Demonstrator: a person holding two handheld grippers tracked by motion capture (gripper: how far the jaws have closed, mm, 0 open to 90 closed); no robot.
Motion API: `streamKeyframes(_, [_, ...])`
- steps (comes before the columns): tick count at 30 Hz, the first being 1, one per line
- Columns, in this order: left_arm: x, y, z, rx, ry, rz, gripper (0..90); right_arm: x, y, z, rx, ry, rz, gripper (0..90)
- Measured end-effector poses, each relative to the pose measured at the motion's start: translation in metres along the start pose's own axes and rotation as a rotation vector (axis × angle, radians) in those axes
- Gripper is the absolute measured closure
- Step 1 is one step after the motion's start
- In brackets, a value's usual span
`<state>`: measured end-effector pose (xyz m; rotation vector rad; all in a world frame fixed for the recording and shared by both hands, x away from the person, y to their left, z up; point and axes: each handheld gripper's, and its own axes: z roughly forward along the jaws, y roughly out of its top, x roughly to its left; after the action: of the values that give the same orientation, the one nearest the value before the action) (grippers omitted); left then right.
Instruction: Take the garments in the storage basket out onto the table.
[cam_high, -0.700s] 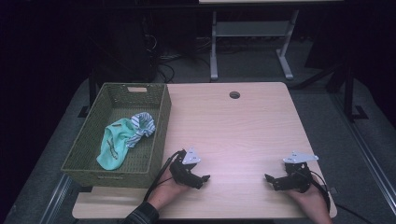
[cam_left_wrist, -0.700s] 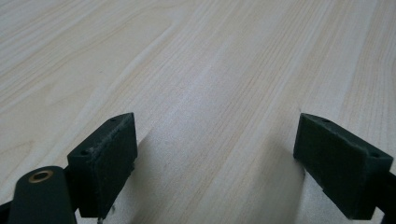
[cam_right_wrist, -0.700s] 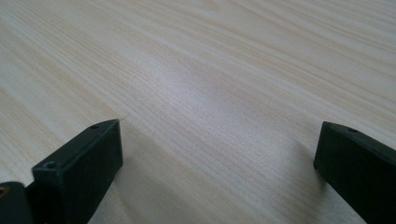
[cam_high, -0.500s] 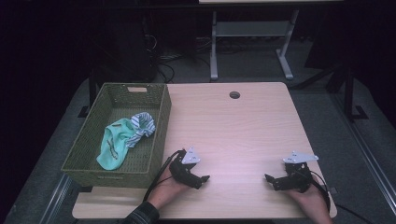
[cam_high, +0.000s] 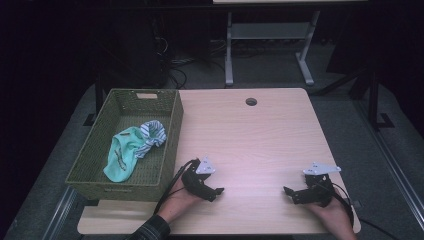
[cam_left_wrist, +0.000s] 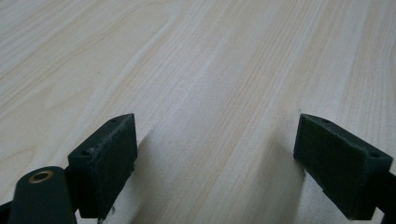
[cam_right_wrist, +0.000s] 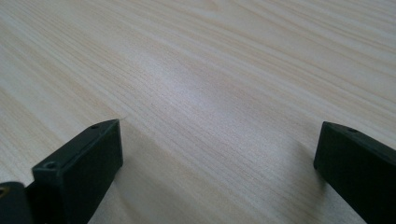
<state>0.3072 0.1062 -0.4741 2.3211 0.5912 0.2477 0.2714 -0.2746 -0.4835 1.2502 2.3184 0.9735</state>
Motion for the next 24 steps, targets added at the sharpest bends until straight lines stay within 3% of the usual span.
streamKeyframes(7, [0.0, 0.002, -0.001, 0.013, -0.009, -0.001, 12.9, 0.0, 0.0, 0.0, 0.0, 0.0, 0.0, 0.6])
streamKeyframes(13, [0.001, 0.005, -0.004, 0.0, -0.034, -0.027, 13.0, 0.0, 0.0, 0.0, 0.001, 0.0, 0.0, 0.6])
streamKeyframes(18, [0.002, 0.009, -0.007, 0.011, -0.023, -0.016, 13.0, 0.0, 0.0, 0.0, 0.001, 0.0, 0.0, 0.6])
streamKeyframes(24, [0.004, 0.012, -0.011, 0.003, -0.043, -0.042, 13.0, 0.0, 0.0, 0.0, 0.0, 0.0, 0.001, 0.6])
